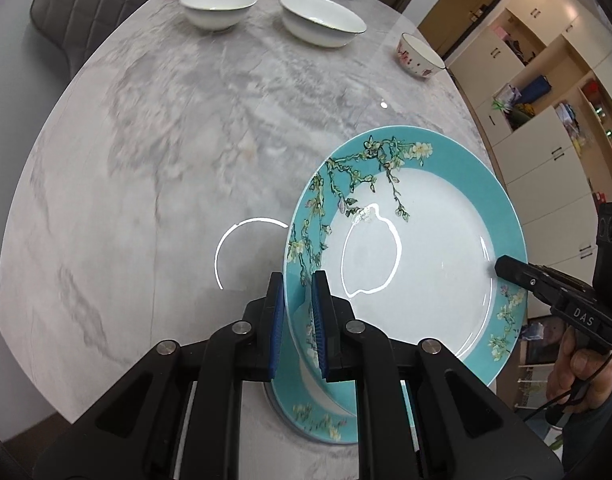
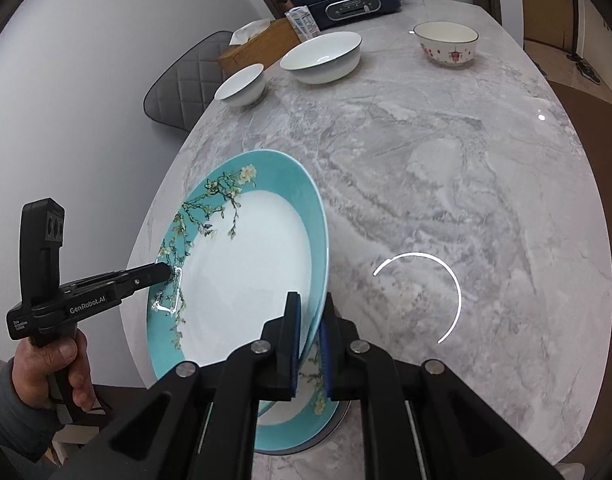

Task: Organize plates and bowls
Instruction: 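Lift the second teal plate and carry it toward the plate stack, then lower the teal plate onto the stack and open the right gripper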

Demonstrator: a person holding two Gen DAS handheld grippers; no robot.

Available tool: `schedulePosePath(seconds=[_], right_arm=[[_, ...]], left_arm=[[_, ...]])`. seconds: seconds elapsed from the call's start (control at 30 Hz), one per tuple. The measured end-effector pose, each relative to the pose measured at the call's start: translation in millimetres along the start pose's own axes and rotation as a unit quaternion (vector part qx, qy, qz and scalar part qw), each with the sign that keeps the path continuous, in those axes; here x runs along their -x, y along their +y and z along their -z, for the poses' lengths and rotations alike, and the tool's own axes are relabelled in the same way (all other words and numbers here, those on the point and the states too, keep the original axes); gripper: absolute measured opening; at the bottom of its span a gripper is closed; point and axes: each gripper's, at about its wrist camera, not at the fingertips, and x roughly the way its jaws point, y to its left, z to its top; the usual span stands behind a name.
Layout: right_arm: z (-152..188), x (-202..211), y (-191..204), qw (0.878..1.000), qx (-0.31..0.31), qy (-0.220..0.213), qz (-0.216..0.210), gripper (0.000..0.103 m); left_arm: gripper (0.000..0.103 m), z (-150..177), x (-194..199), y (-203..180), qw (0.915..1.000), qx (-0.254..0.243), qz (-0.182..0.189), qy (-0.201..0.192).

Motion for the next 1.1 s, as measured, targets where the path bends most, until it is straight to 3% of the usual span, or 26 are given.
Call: schedulePosePath(seconds=[0.23,0.4,0.67,1.1], right_arm=[[42,-13,7,1.000,0.016,0.022,0.005,0.011],[59,-19,3,0.999,0.017,0.026,0.010,0.011],[68,-28,0,0.999,0.026,0.025,0.027,0.011],[73,-39,5,0.997,0.051,0.035,0.048,0.014]], left_arm=[[0.011,43,-1,8,0.9999,0.009,-0.011,0.004],[0.011,55,-9,4,0.9999,0.003,-0.015,0.007],[0.011,59,-25,3,0.9997,0.004,-0.020,0.016],[0.011,57,-21,0,0.9990,-0.017,-0.040,-0.002]])
